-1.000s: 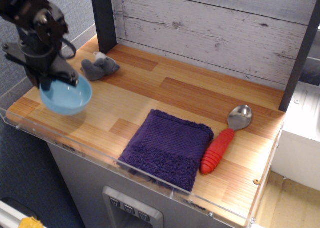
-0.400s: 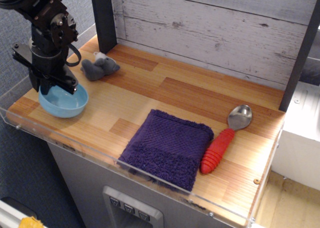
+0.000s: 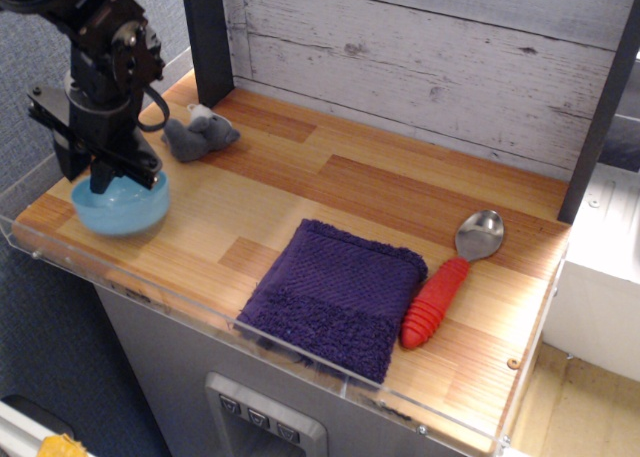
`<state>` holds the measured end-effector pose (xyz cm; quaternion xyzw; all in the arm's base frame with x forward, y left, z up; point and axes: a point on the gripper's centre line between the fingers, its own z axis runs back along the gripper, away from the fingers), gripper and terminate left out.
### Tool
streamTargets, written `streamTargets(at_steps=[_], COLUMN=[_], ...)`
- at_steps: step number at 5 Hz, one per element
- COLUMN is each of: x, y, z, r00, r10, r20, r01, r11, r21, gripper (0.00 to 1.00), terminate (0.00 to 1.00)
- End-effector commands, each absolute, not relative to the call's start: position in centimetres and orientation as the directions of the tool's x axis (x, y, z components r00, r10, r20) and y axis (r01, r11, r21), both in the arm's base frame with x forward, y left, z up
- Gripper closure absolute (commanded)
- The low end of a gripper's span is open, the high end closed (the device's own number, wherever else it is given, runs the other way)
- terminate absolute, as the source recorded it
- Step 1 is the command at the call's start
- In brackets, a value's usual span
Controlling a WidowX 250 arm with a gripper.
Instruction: Move the bowl to the bottom left of the table
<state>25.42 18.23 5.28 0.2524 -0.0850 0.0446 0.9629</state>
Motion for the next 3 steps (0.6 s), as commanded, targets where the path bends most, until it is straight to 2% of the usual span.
streamTargets(at_steps=[1,2,3], x=[25.4,25.5,26.4], y=[17.6,17.2,16.7], z=[8.1,8.5,11.3], r00=[0.971,0.962,0.919], r10=[0.018,0.014,-0.023], r20=[0.240,0.272,0.394], r01=[-0.141,-0.150,-0.176], r11=[0.850,0.861,0.869], r21=[0.507,0.485,0.462], gripper=[0.00,0.00,0.00], terminate=[0.00,0.00,0.00])
